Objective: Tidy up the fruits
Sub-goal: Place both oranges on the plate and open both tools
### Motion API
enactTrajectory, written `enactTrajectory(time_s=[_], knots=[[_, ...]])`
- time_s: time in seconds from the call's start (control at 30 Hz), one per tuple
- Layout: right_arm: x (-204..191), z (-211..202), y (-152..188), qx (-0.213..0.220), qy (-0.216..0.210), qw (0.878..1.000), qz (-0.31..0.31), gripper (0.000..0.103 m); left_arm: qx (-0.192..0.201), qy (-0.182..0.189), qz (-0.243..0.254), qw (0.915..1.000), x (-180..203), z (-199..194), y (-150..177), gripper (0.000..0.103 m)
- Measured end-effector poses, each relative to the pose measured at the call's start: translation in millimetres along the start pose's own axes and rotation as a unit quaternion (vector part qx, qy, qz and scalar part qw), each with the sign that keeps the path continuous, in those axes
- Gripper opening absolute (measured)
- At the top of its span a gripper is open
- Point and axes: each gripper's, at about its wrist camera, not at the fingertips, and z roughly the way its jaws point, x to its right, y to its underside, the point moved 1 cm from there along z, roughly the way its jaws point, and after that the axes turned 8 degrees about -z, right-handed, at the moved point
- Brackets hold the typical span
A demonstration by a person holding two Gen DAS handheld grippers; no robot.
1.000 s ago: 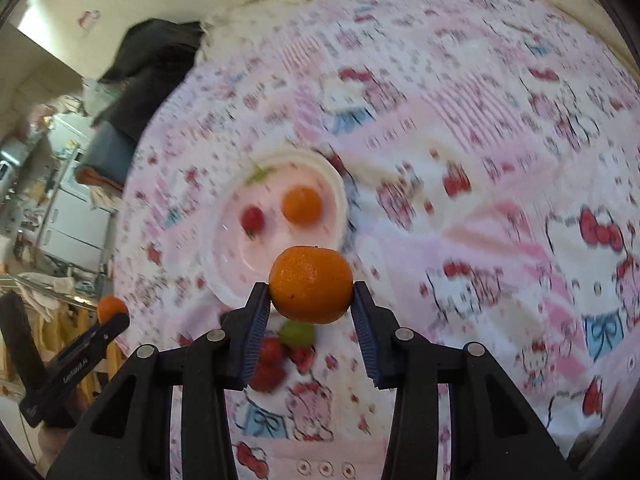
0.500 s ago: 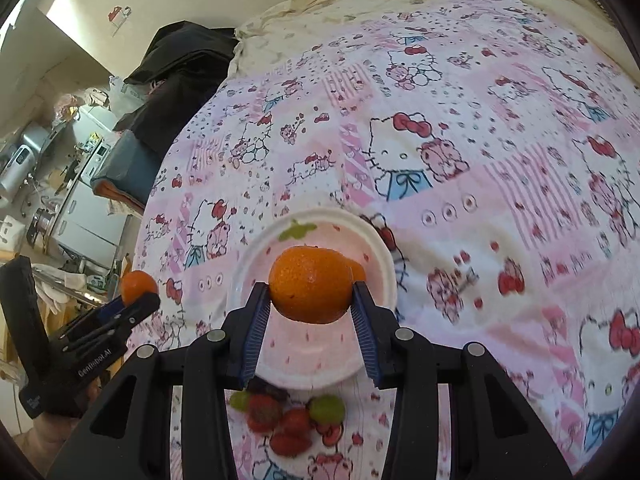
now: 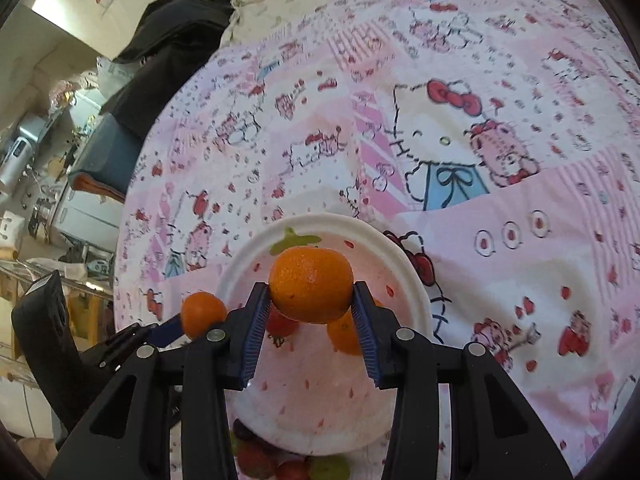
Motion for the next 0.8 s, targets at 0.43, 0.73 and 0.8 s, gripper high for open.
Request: enactTrajectory(time_s=[0.43, 0.73, 0.8], knots=[[3.4, 29.9, -2.1, -0.027, 0.001, 1.0, 0.009, 0.046, -0.014, -0.004, 0.002, 0.9999, -0.9, 14.3, 0.0, 0.036], [4.1, 27.0, -1.9, -0.026, -0.002, 0.999, 0.02, 0.072, -0.016, 0.012, 0.008, 0.9998, 6.0, 10.7, 2.0, 0.07], [3.0, 25.3, -2.2, -0.026, -0.005, 1.0, 0.016, 0.072, -0.005, 0.0, 0.017, 0.9998, 9.6, 6.4, 2.7, 0.071]])
